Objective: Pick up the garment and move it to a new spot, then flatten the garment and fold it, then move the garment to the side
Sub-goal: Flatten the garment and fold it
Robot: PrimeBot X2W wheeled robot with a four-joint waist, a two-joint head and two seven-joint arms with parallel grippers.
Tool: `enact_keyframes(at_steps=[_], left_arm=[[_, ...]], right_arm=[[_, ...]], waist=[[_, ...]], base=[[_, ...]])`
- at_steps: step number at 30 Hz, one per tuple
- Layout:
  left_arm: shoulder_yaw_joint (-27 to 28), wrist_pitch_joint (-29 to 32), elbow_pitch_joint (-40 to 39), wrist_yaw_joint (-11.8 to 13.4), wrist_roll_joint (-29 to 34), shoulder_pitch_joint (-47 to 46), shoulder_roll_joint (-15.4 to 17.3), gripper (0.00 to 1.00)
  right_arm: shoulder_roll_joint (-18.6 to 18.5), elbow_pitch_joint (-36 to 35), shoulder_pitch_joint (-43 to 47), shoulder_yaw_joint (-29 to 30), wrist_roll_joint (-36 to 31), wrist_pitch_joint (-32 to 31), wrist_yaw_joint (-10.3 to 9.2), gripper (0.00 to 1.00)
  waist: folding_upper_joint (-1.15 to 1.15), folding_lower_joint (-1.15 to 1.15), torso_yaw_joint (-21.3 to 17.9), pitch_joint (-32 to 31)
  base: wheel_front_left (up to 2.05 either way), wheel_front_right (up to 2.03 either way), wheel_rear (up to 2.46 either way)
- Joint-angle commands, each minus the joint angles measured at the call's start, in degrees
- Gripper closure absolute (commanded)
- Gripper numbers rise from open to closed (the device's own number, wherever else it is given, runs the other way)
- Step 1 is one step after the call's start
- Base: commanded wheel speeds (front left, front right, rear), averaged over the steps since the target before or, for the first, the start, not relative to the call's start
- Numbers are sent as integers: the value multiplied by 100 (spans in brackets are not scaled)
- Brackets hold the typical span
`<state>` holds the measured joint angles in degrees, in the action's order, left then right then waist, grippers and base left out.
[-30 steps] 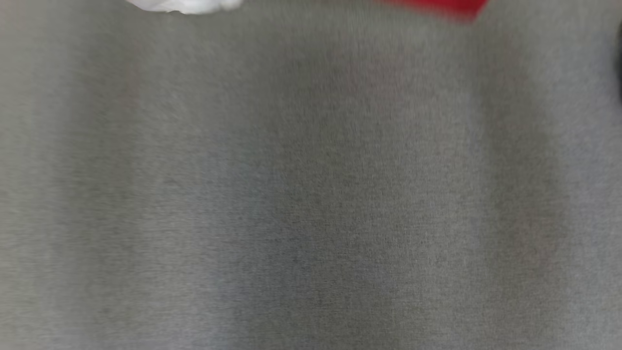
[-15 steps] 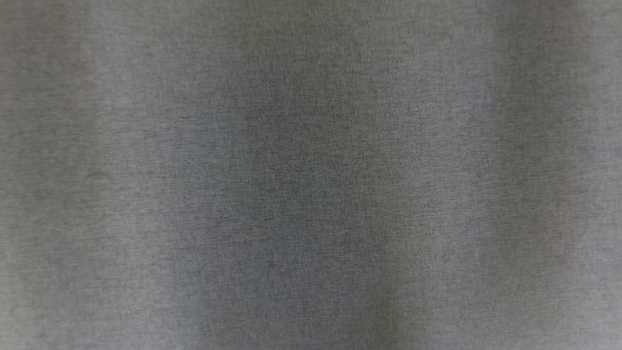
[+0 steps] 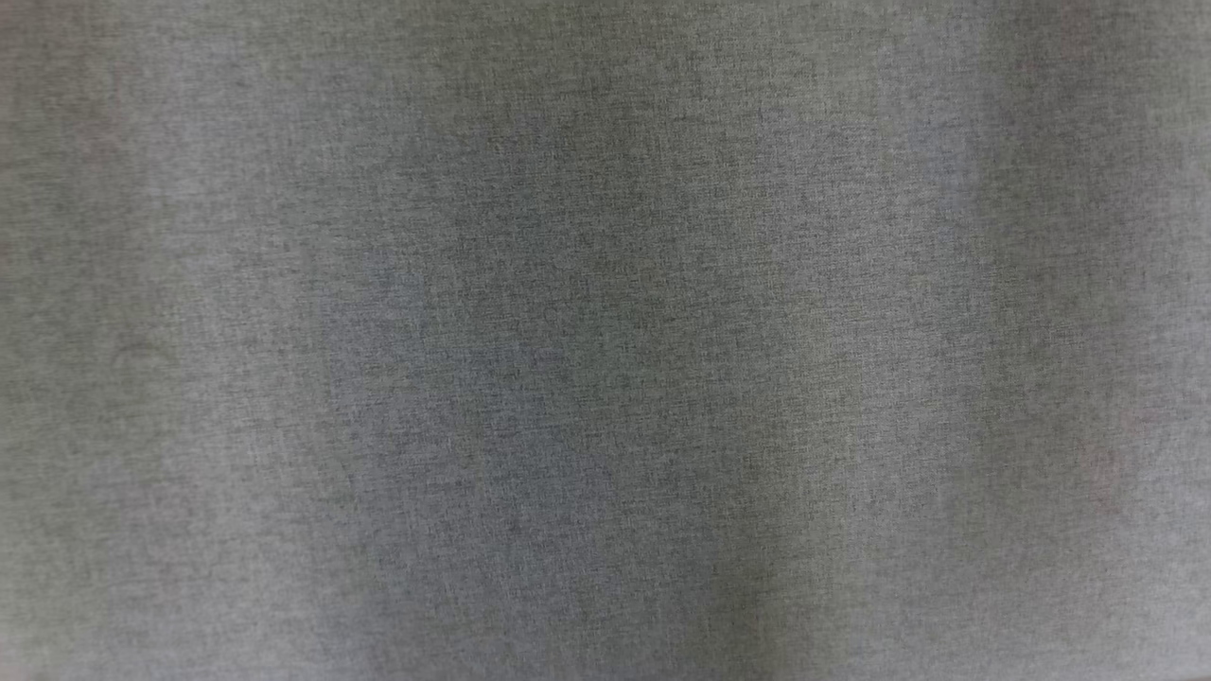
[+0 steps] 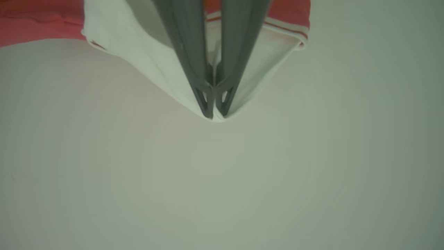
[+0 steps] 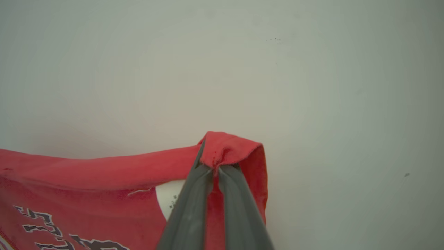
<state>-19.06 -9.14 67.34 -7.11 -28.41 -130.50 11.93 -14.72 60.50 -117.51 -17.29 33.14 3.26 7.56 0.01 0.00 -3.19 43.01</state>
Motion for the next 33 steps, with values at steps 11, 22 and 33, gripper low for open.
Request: enact_keyframes(at_steps=[11,22,33], left_arm=[[-515,-219,-90,-27,-226,551,-50,100],[-1065,-411,-1885,-29,-1680,3287,688,100],[-615,-604,-4750,809,-2281,7723,1163,100]], right_arm=[[-3,-27,357,-494,464,118,-14,100],[-383,-1185,2464,-1069,1583,53,-14,100],[-911,-3074,6281,-1204,2418,211,-14,100]], waist=[[-1,0,-40,-111],[-1,0,116,-1021],[-1,0,225,-2293]], base=[[0,0,0],[0,0,0],[0,0,0]])
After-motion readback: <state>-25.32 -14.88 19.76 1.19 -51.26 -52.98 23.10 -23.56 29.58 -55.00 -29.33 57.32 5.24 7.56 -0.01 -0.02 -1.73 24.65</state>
